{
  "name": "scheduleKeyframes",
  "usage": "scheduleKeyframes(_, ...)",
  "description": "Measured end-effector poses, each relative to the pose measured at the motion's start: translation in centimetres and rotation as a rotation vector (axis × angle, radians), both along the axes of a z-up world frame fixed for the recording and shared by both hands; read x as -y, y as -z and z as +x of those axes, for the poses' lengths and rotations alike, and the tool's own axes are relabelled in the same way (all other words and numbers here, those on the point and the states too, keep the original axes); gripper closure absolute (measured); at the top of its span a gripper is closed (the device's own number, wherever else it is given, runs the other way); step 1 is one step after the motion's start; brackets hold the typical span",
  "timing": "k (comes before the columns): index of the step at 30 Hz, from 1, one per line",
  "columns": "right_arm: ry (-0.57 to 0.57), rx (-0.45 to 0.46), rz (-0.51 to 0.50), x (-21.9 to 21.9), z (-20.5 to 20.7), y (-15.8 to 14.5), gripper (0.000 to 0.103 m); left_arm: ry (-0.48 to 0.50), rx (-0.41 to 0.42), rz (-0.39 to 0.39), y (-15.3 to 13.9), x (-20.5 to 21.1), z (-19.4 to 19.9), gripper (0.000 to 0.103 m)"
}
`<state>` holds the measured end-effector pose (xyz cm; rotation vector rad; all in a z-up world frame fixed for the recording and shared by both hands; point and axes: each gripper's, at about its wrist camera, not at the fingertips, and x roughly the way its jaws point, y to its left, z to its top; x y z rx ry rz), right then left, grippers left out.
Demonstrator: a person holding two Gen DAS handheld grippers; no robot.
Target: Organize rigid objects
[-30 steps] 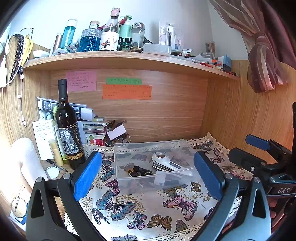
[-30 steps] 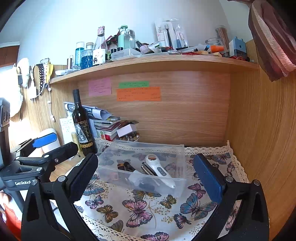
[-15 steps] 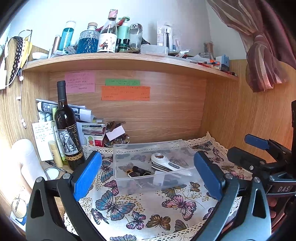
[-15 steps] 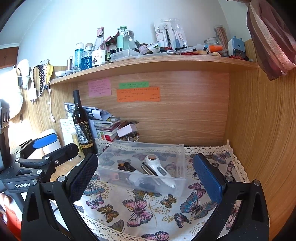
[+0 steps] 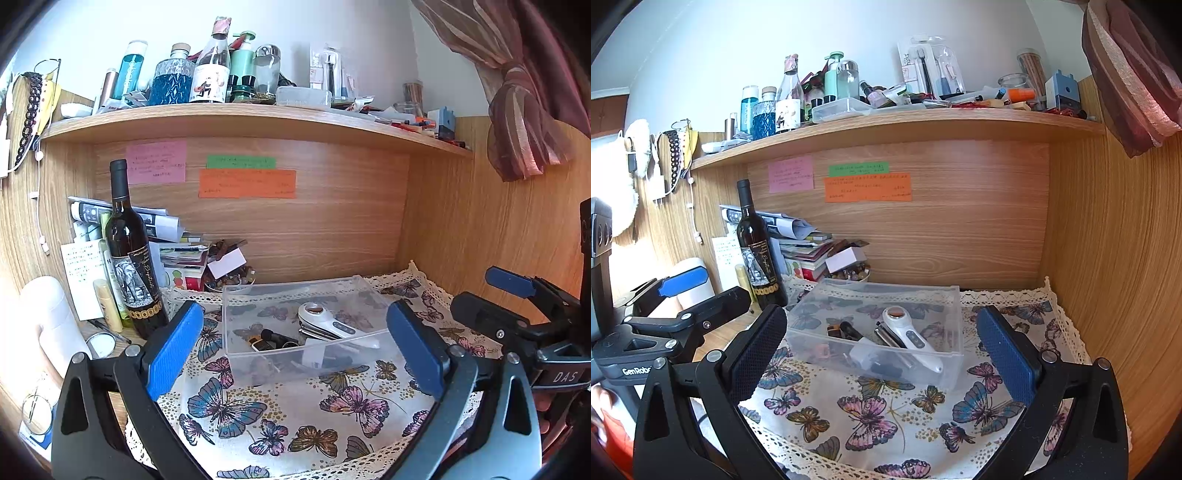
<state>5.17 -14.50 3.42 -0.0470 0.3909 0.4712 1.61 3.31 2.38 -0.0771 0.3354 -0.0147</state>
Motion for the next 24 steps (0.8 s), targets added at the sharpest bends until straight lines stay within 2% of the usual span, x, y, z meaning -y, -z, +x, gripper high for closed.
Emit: scheduleKeyframes(24,0.005,-0.015,0.001,0.11,0.26,0.42,0.0,0.013,-0.02,-0.01,0.27,-0.18,0.46,0.002)
